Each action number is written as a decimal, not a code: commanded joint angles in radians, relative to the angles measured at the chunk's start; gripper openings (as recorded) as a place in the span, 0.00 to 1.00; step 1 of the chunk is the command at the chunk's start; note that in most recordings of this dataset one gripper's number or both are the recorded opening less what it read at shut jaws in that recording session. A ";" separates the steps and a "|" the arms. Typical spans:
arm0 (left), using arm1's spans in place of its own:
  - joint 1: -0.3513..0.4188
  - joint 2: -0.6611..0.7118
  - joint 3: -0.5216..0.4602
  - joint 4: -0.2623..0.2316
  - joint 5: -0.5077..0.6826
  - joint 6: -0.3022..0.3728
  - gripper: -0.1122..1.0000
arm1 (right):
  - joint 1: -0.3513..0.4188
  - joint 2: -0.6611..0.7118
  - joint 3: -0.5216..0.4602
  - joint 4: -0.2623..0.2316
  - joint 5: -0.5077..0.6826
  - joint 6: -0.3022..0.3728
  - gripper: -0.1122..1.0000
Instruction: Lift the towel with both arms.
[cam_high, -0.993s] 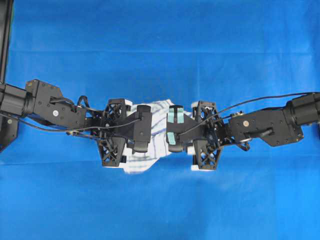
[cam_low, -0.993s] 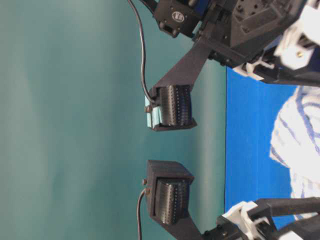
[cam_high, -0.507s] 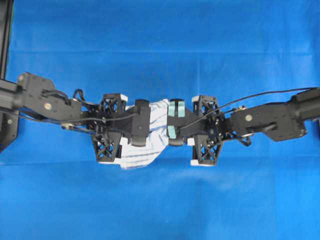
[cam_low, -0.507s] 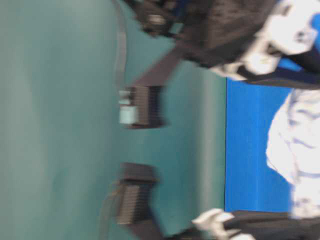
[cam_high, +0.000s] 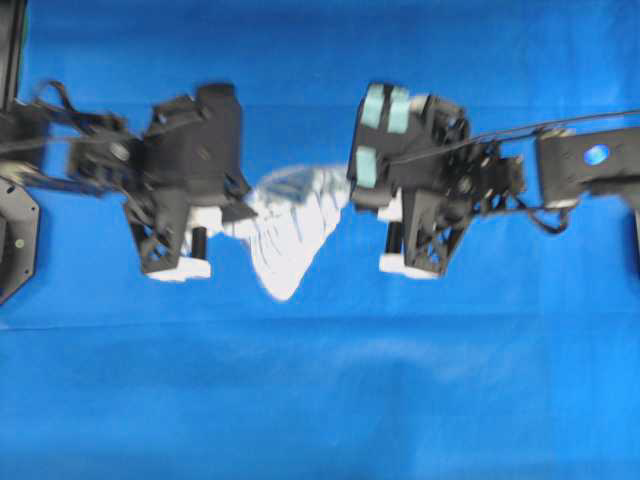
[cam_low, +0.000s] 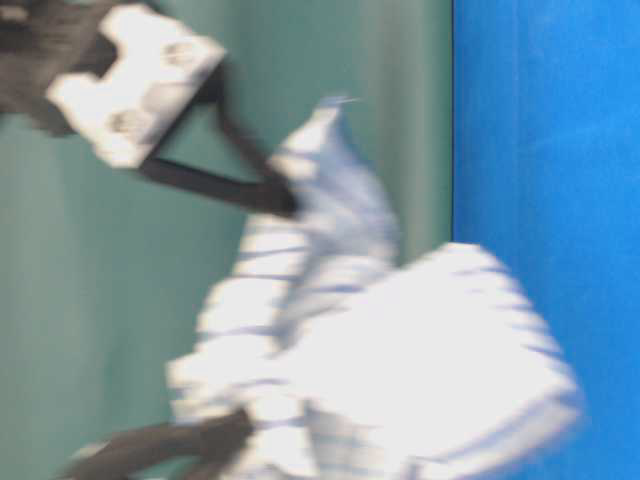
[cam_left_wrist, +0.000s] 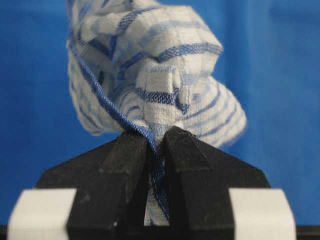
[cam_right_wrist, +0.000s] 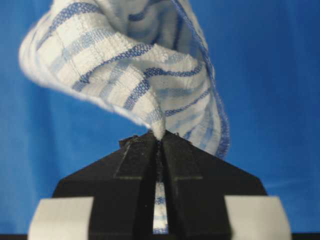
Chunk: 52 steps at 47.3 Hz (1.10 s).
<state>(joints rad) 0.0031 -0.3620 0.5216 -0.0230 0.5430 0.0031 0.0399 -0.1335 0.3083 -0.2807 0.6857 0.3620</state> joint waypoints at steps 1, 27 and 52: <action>0.014 -0.043 -0.078 -0.002 0.052 0.000 0.14 | -0.006 -0.052 -0.075 -0.025 0.055 -0.002 0.13; 0.066 -0.074 -0.393 0.006 0.290 0.014 0.14 | -0.006 -0.141 -0.385 -0.051 0.311 -0.094 0.13; 0.084 -0.061 -0.443 0.005 0.299 0.037 0.14 | -0.005 -0.140 -0.417 -0.043 0.339 -0.101 0.13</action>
<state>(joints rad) 0.0844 -0.4188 0.1043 -0.0184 0.8498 0.0399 0.0353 -0.2546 -0.0844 -0.3252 1.0278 0.2638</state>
